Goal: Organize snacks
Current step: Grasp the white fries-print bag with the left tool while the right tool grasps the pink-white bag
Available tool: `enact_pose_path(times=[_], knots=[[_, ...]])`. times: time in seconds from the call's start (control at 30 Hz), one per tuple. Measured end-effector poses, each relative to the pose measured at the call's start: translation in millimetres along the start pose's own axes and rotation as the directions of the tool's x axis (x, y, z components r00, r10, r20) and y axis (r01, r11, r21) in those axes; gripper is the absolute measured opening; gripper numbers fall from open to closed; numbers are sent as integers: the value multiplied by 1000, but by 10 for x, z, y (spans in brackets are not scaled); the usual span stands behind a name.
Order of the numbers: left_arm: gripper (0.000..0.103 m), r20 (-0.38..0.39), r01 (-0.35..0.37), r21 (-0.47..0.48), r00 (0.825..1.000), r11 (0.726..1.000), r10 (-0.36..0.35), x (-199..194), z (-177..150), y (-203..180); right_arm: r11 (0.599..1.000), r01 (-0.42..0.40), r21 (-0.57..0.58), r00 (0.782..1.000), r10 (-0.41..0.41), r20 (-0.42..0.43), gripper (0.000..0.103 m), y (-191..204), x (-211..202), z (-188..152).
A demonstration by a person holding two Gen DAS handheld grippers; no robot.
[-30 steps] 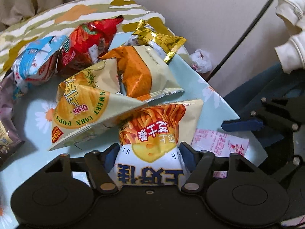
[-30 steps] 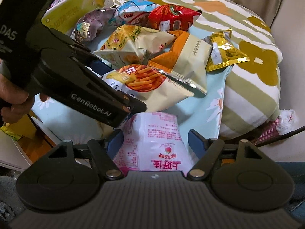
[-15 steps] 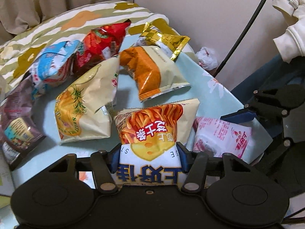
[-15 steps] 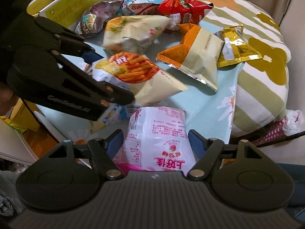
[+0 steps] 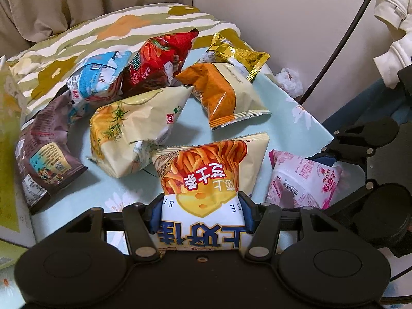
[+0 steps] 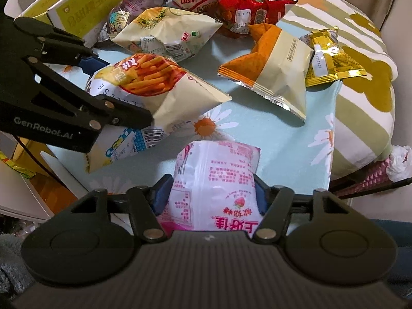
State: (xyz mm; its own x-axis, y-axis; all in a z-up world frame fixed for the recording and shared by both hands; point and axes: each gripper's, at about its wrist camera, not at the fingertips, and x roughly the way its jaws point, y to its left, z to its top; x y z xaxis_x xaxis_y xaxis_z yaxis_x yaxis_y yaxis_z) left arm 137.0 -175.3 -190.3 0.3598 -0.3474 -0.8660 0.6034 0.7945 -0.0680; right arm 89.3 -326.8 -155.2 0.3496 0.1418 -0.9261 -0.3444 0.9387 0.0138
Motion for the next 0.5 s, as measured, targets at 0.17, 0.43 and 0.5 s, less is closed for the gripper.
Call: enact_pose_path(times=[0.17, 0.43, 0.5], knots=[[61, 22, -1, -1, 1000, 1000, 1, -123, 3, -1, 1000, -3, 16, 1000, 3, 10, 71, 5, -81, 23], [61, 98, -20, -2, 995, 1000, 20, -513, 69, 4, 1000, 10, -4, 997, -10, 75, 70, 92, -424, 127], [61, 123, -30, -3, 992, 1000, 31, -637, 88, 7, 1000, 13, -12, 995, -12, 96, 70, 114, -531, 183]])
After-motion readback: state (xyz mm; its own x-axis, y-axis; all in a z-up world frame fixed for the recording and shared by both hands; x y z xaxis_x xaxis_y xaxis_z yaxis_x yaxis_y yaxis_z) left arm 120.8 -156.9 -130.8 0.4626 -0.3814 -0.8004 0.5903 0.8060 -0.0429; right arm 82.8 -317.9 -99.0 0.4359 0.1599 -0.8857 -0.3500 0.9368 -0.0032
